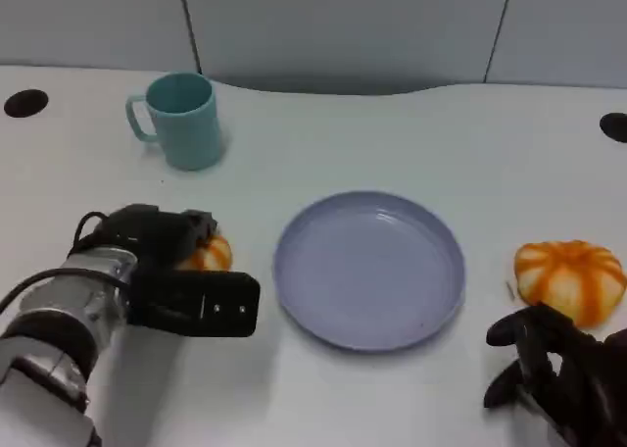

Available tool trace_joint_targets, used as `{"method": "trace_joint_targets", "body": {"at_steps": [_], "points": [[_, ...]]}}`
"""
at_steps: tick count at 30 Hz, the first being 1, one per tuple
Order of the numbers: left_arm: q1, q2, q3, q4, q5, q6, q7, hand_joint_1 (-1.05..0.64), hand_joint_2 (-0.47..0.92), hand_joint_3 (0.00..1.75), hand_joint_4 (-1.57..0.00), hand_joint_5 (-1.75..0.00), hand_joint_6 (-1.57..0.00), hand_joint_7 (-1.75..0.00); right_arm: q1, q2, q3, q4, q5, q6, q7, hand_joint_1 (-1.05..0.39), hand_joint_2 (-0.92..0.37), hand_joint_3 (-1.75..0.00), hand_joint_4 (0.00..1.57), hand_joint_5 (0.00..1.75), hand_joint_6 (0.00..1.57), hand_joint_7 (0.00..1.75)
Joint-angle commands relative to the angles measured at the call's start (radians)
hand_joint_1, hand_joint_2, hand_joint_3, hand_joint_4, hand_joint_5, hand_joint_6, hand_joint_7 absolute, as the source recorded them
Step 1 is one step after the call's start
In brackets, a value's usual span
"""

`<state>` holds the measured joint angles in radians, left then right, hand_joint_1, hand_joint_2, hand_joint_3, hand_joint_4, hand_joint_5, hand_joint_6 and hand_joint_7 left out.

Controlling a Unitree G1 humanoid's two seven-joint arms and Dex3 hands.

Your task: Grasp the bread from the table and place it into the plate.

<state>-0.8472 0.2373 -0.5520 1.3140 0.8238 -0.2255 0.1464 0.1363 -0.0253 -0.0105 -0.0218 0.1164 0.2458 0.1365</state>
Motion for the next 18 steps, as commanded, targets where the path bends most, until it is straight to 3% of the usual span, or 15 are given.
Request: {"method": "trace_joint_targets", "body": {"at_steps": [1,3,4,6,12,16,18], "points": [[0.023,0.003,0.005,0.020,-0.028,-0.013,0.064,-0.29,0.91,0.02,-0.29,-1.72,-0.26,-1.72,0.010,-0.010,0.000,-0.011,-0.012,0.001,-0.007,-0.32,-0.92,-0.61,0.51,1.75,0.38,1.66],[0.037,0.011,0.028,0.016,-0.057,-0.053,0.138,-0.28,0.91,0.04,-0.37,-1.74,-0.30,-1.74,0.010,-0.009,-0.003,-0.013,-0.010,0.005,-0.004,-0.32,-0.92,-0.61,0.51,1.75,0.38,1.66],[0.049,0.016,0.046,0.012,-0.078,-0.083,0.192,-0.25,0.92,0.09,-0.55,-1.74,-0.39,-1.74,0.010,-0.008,-0.004,-0.014,-0.007,0.008,-0.002,-0.32,-0.92,-0.61,0.51,1.75,0.37,1.66],[0.066,0.021,0.090,0.010,-0.124,-0.134,0.258,-0.22,0.92,0.13,-0.70,-1.75,-0.46,-1.75,0.009,-0.007,-0.006,-0.005,-0.003,-0.003,0.004,-0.32,-0.92,-0.61,0.51,1.75,0.37,1.66],[0.090,0.014,0.267,-0.013,-0.333,-0.306,0.204,-0.10,0.88,0.11,-0.77,-1.75,-0.51,-1.75,0.000,0.002,-0.012,0.024,0.006,-0.020,0.010,-0.31,-0.92,-0.61,0.51,1.75,0.36,1.65],[0.081,0.009,0.320,-0.033,-0.400,-0.345,0.146,-0.08,0.88,0.10,-0.78,-1.75,-0.55,-1.75,-0.011,0.007,-0.020,0.046,0.017,-0.031,0.017,-0.31,-0.92,-0.60,0.52,1.75,0.36,1.66],[0.069,-0.007,0.387,-0.062,-0.498,-0.402,0.044,-0.03,0.87,0.09,-0.79,-1.75,-0.57,-1.75,-0.019,0.000,-0.019,0.068,0.014,-0.051,0.026,-0.32,-0.92,-0.60,0.53,1.75,0.37,1.66]]}}
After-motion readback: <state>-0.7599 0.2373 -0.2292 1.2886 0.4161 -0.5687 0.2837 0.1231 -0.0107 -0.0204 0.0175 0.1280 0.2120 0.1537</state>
